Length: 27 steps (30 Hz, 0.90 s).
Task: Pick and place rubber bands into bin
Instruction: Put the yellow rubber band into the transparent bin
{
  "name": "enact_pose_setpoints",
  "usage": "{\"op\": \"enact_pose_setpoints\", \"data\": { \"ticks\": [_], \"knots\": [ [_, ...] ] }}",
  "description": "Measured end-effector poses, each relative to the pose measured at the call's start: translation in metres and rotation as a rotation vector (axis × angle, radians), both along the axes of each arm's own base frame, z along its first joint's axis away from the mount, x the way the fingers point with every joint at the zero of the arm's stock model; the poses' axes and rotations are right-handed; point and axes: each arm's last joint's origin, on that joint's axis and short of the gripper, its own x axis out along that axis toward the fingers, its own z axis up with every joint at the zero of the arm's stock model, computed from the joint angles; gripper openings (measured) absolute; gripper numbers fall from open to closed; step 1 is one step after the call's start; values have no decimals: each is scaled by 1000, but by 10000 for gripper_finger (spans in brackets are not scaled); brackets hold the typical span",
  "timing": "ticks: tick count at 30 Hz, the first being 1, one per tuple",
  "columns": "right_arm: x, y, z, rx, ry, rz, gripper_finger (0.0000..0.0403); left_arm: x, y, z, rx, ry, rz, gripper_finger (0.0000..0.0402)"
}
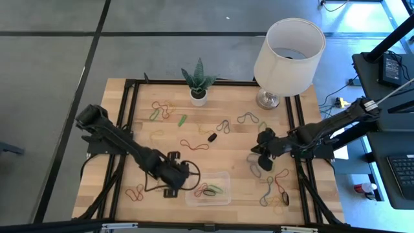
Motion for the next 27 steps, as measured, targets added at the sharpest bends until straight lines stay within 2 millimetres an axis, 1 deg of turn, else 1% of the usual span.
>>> {"op": "enact_pose_setpoints", "data": {
  "ticks": [4,8,11,15,19,22,24,27],
  "knots": [
    [-1,0,1,-25,-2,35,11,6,-15,-23,-2,46,-1,77],
    [-1,1,0,-35,11,90,15,8,-26,-47,19,97,16,114],
    [-1,2,0,-22,25,135,16,11,-30,-61,32,121,40,132],
    [-2,3,0,-7,30,154,16,14,-31,-75,50,150,49,138],
    [-2,3,0,-7,31,156,16,16,-33,-86,64,166,47,135],
    [-2,3,0,-4,31,153,16,17,-34,-91,64,194,46,120],
    [-2,3,0,-3,29,153,16,16,-33,-94,66,218,46,98],
    [-1,3,0,0,22,152,16,15,-32,-96,72,233,56,41]
  ]
}}
